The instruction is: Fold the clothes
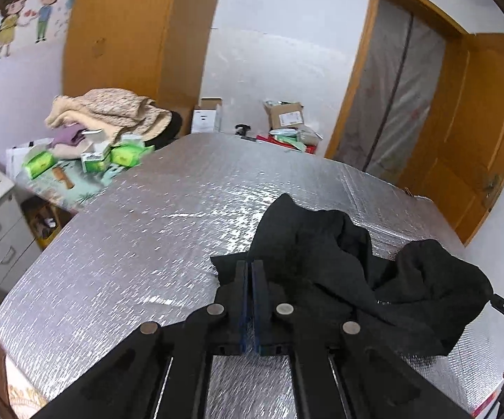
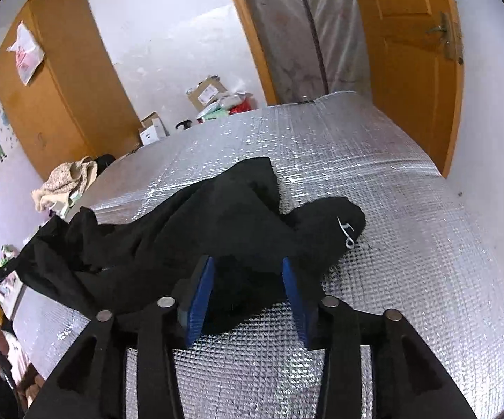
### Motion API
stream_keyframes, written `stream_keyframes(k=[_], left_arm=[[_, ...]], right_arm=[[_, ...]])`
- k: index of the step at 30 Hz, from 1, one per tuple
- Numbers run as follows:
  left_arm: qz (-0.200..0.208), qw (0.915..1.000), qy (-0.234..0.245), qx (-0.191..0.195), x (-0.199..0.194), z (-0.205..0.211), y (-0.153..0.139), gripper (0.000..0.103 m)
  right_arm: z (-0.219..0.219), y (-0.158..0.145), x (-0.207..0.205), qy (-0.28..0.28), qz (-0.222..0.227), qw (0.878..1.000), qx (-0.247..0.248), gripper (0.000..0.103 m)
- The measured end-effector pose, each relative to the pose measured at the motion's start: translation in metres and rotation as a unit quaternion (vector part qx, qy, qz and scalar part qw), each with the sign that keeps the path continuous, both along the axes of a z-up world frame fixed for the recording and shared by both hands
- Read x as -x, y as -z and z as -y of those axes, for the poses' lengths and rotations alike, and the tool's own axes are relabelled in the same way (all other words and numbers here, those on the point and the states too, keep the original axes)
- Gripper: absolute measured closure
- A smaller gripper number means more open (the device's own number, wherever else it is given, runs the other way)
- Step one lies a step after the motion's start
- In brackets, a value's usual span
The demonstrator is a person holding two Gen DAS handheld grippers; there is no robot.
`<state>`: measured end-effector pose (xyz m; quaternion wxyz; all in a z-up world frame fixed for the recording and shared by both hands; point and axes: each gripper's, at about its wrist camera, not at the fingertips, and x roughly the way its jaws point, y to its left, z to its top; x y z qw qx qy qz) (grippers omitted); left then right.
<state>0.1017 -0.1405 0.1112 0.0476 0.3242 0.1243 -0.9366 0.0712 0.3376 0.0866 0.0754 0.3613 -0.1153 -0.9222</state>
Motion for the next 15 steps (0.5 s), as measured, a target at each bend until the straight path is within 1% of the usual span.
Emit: stream_keyframes(k=[4, 8, 9, 11, 14, 15], left_arm=[[0.018, 0.9996, 0.02, 0.011, -0.007, 0.0, 0.006, 0.101], [0.023, 0.9996, 0.013, 0.012, 0.001, 0.004, 0.009, 0.1], [0.016, 0.9998, 0.011, 0.011, 0.002, 0.004, 0.006, 0.1], [-0.001, 0.9996, 0.001, 0.027, 0.006, 0.004, -0.005, 0.1], [-0.036, 0.9977, -0.017, 0.054, 0.007, 0.003, -0.023, 0.1], [-0.037, 0.9975, -0.017, 0.058, 0.011, 0.003, -0.024, 0.1]], right_arm=[[0.006, 0.002, 0.009, -0.017, -0.004, 1.0, -0.008, 0.052], [0.007, 0.002, 0.024, -0.021, 0.0, 1.0, -0.013, 0.047], [0.009, 0.002, 0.028, -0.025, 0.001, 1.0, -0.017, 0.045], [0.013, 0.0, 0.034, -0.031, 0.001, 0.999, -0.025, 0.044], [0.016, -0.01, 0.034, -0.032, -0.017, 0.999, -0.019, 0.044], [0.016, -0.014, 0.033, -0.032, -0.025, 0.999, -0.015, 0.044]])
